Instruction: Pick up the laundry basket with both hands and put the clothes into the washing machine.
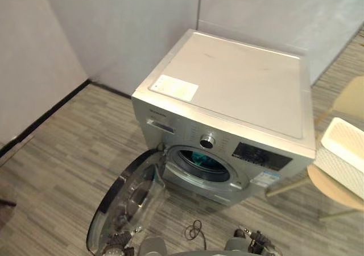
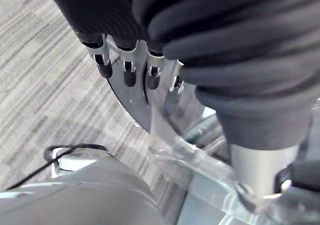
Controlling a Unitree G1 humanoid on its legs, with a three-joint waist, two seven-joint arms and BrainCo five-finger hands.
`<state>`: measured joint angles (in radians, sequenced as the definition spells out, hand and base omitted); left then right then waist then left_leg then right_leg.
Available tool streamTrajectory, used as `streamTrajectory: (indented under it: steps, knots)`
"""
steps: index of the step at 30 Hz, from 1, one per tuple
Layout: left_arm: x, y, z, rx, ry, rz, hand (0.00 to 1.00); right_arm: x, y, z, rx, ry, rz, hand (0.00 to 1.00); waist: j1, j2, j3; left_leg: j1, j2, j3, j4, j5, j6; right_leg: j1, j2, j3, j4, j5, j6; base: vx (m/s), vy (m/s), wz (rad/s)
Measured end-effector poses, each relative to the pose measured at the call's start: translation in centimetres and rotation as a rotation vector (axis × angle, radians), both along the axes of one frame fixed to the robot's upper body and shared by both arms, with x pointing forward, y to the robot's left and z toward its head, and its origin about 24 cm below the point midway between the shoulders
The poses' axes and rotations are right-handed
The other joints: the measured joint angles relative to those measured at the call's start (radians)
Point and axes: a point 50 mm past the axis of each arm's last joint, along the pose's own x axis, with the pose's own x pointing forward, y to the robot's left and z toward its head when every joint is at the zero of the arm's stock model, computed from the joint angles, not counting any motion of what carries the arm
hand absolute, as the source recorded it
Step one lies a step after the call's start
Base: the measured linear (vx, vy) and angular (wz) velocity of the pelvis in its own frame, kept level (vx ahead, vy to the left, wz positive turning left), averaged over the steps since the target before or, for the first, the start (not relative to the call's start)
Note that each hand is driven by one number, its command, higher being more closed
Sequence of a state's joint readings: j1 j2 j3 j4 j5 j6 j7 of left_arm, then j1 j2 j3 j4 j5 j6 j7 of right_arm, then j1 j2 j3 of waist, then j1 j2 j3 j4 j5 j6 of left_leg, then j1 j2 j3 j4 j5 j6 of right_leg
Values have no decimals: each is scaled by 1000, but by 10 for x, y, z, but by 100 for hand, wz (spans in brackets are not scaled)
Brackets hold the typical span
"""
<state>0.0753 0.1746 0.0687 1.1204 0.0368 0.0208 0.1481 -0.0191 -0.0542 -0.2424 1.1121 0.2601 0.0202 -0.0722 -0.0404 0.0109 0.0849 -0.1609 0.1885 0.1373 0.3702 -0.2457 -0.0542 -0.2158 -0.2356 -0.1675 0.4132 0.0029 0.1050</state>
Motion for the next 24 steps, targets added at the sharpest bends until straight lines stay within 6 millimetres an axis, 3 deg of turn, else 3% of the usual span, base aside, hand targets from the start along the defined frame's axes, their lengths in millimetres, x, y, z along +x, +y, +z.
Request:
streamTrajectory:
  steps: [2,4,7,8,15,21,22,24]
  knots:
    - [-3,-1,-1,-10,12,-16,0,1,3,0,-8,-1,56,0,2,-12,-5,36,-22,33,-69,46,-2,9,45,-33,152,-162,-5,-71,42,-44]
    - [2,-5,-1,-20,2,-16,0,2,1,1,-18,-10,69,0,2,-29,-6,37,-55,52,-94,68,-7,22,43,-41,101,-187,1,-58,-2,-26]
    - [10,-9,0,-30,-20,-15,0,6,0,2,-24,-22,77,0,1,-30,-6,42,-70,51,-181,131,-14,85,61,-47,-89,-185,1,-47,-58,-1]
    - [15,-12,0,-42,-37,-6,0,4,-3,2,-36,-14,86,0,1,-31,-5,53,-71,41,-209,163,-16,102,72,-49,-138,-167,-22,-29,-83,17]
    - [18,-21,0,-93,-78,76,0,11,-5,5,-66,-30,132,0,25,-23,0,70,-59,13,-299,248,-21,170,118,-76,-308,-66,-45,-82,-21,11]
    - [16,-25,-1,-108,-83,111,0,19,-6,9,-95,-54,197,0,31,28,32,62,-57,-18,-277,253,-22,199,129,-79,-327,-59,-49,-102,5,13]
    - [18,-27,0,-114,-93,111,0,20,-7,9,-103,-52,214,0,29,45,44,43,-57,-39,-251,251,-22,204,134,-81,-322,-66,-41,-88,-4,40]
    - [28,-31,4,-124,-150,111,0,20,-9,10,-111,-53,218,0,26,77,63,7,-55,-86,-202,250,-23,198,152,-78,-286,-86,-63,-74,-20,66]
